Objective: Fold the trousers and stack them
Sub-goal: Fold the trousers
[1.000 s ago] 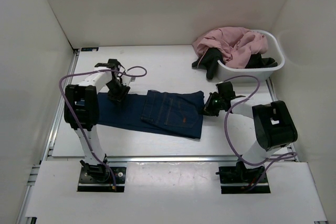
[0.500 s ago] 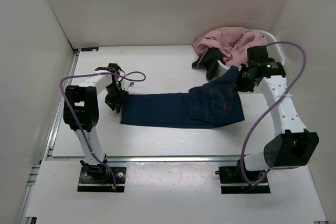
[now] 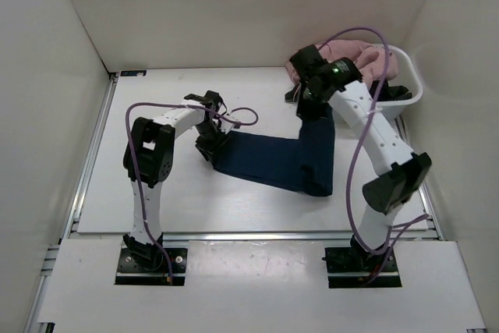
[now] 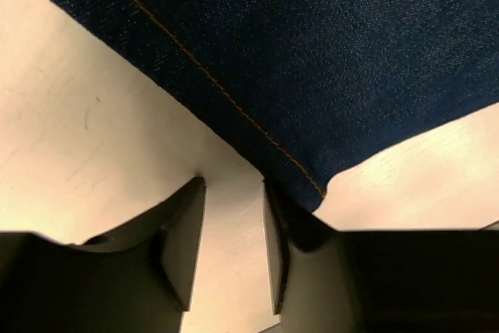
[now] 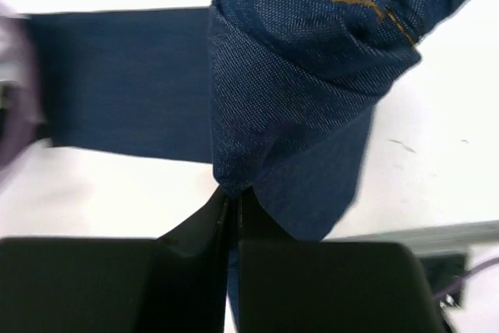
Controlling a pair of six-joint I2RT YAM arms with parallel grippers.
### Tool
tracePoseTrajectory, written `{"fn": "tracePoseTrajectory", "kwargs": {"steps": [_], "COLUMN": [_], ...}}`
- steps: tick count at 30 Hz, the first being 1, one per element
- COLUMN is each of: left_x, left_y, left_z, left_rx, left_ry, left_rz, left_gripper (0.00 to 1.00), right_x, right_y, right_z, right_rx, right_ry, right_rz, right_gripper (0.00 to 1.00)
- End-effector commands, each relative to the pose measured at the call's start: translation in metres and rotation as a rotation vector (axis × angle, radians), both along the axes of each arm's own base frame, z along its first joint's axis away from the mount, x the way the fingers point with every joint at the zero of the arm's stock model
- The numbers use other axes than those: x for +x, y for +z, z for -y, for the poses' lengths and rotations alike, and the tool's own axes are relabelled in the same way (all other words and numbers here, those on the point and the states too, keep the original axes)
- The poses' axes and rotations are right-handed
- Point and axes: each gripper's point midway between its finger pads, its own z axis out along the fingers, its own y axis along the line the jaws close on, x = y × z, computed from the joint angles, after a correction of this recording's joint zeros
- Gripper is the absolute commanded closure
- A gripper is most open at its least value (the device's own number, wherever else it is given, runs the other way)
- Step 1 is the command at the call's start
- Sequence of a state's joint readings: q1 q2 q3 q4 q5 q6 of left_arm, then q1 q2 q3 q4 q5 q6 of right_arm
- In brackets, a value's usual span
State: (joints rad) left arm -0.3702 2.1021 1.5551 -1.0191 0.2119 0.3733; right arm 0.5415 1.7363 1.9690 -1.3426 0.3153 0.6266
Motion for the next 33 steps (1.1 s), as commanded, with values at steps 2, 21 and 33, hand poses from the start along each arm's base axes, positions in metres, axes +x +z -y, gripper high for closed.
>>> {"fn": "tracePoseTrajectory", "kwargs": {"steps": [2,21,33], "left_x": [0.01,-0.005,0.019], "left_y": [-0.022,-0.051,-0.015], "left_z": [-0.002,-0.034,-0.112], "left_rx": [0.033,0.124,0.162], "left_ry": [0.029,0.062,0.298], "left_rz": [-0.012,-0.032,0.034], "left_gripper": [0.59,0.85,0.69], "right_x": [-0.007,0.024,0.029], "right_y": [0.021,-0.083,-0.115], "right_z": [-0.046,-0.235,-0.282], "right_rx": [0.042,0.385,0.494], "right_ry": [0.04,0.124,0.132], "right_rz": [-0.012,-0.088,-0.079], "right_gripper": [1.0,1.0,0.65]}}
